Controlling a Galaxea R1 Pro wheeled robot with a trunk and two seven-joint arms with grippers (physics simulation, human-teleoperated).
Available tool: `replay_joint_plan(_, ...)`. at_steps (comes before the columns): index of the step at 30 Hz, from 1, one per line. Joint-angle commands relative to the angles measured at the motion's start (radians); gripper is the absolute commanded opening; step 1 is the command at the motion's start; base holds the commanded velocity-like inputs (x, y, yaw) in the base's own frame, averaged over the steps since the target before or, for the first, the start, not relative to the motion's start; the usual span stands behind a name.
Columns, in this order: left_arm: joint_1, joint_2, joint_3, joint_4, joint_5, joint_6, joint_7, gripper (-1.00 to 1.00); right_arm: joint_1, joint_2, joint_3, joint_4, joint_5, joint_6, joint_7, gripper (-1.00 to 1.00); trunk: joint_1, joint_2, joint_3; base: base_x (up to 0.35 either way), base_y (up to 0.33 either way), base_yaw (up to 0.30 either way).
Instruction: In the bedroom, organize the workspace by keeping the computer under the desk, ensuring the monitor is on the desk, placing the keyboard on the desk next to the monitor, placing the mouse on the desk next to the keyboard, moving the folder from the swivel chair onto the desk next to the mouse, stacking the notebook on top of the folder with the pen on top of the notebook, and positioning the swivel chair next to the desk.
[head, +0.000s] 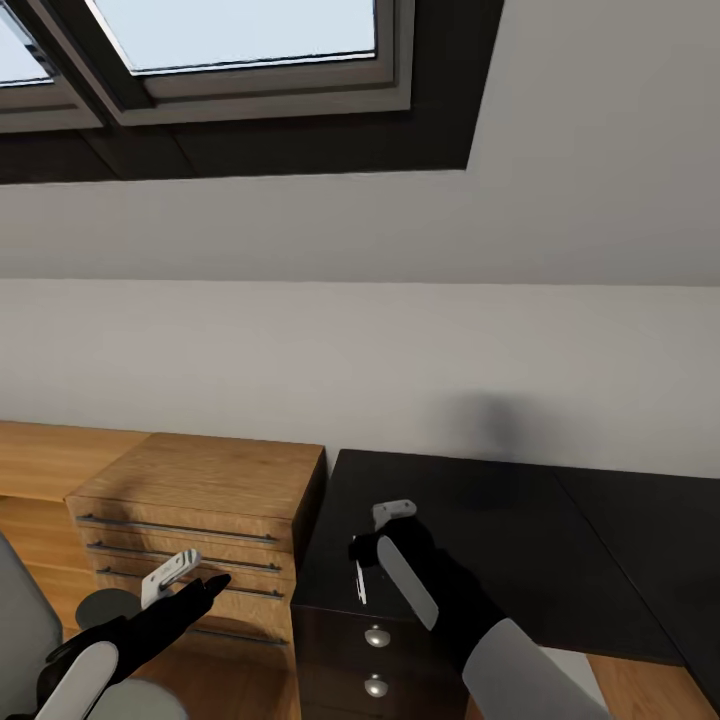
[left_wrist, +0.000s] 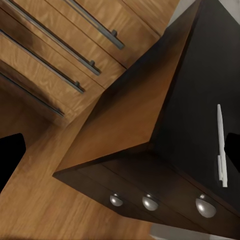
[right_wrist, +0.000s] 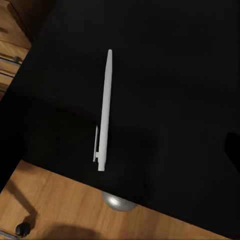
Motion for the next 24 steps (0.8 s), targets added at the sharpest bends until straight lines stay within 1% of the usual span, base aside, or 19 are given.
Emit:
replay_joint_plan(1, -0.001, 0.001, -0.001, -0.002, 0.010, -0.001, 0.010, 1.00, -0.005, 0.000, 0.002, 0.005, -0.012, 0.001, -0.009, 1.00, 0.004, -0.008, -0.005, 0.000, 0.000, 0.000)
replay_joint_plan(11, -0.001, 0.001, -0.002, -0.002, 0.010, -0.001, 0.014, 1.00, -0.017, 0.000, 0.001, 0.037, -0.019, -0.024, -0.008, 1.00, 0.042, -0.078, -0.036, 0.000, 0.000, 0.000)
replay_joint_plan(24, -0.001, 0.001, -0.002, -0.001, 0.010, -0.001, 0.015, 1.00, -0.019, 0.000, 0.004, 0.053, -0.021, -0.032, -0.007, 1.00, 0.092, -0.169, -0.077, 0.000, 0.000, 0.001)
